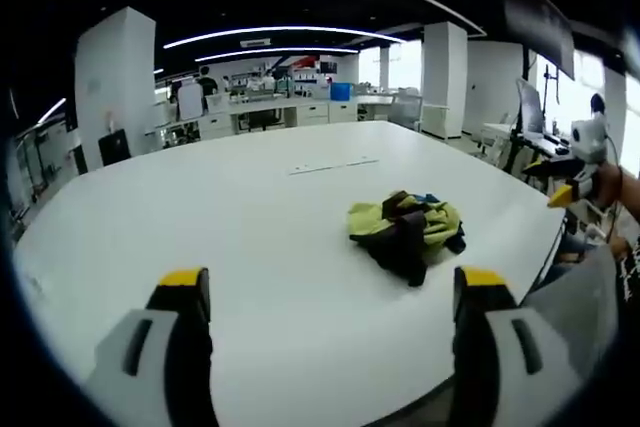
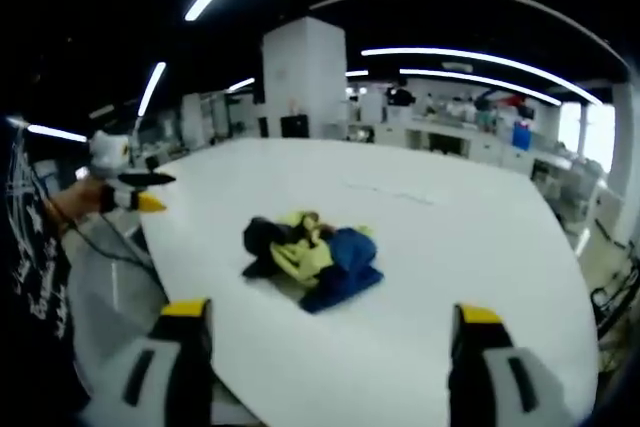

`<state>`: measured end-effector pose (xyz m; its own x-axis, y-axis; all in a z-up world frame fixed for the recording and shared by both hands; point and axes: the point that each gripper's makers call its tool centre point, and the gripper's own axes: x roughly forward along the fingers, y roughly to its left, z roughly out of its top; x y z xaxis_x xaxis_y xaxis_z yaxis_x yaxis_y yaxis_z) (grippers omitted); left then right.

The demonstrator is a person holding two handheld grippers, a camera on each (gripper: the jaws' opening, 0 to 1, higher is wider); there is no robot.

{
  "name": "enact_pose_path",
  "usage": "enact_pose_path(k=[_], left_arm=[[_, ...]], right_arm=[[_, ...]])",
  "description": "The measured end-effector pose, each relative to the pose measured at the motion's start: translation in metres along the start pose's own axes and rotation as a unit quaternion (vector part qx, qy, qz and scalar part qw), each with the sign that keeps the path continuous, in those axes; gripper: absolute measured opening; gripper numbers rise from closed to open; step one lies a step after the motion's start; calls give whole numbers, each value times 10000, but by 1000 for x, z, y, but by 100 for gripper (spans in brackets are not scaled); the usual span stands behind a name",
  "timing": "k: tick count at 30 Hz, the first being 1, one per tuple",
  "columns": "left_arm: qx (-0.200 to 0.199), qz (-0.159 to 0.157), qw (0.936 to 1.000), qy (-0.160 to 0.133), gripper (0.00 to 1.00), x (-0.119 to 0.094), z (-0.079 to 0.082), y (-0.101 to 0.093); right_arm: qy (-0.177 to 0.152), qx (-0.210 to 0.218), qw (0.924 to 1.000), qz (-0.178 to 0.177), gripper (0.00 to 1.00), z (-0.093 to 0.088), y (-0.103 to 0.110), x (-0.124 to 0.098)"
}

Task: Fold the garment on the visible template until the final outline fits inside the template.

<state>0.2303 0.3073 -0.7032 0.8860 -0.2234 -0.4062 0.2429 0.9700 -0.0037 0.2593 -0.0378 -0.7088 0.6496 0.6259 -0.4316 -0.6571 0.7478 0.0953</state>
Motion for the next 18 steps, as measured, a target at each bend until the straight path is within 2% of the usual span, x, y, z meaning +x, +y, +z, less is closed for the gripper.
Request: enact_pose_path(k=[1,3,9,18], left_arm=[[7,16,10000,-54,98,-1,3,1],[31,17,9999,-108,98,-3,7,3],[30,42,9999,-116,99,-3,8,8],[-43,-14,10000,-40,99,-2,3,4]], right_arm=[[-163,115,9998,9,99,5,-1,-1],[-226,159,9996,-8,99,7,-5,-3],[-57,-1,10000,-67,99,2,-9,-4],[-19,16,9999,-98,99,1,-10,-6]])
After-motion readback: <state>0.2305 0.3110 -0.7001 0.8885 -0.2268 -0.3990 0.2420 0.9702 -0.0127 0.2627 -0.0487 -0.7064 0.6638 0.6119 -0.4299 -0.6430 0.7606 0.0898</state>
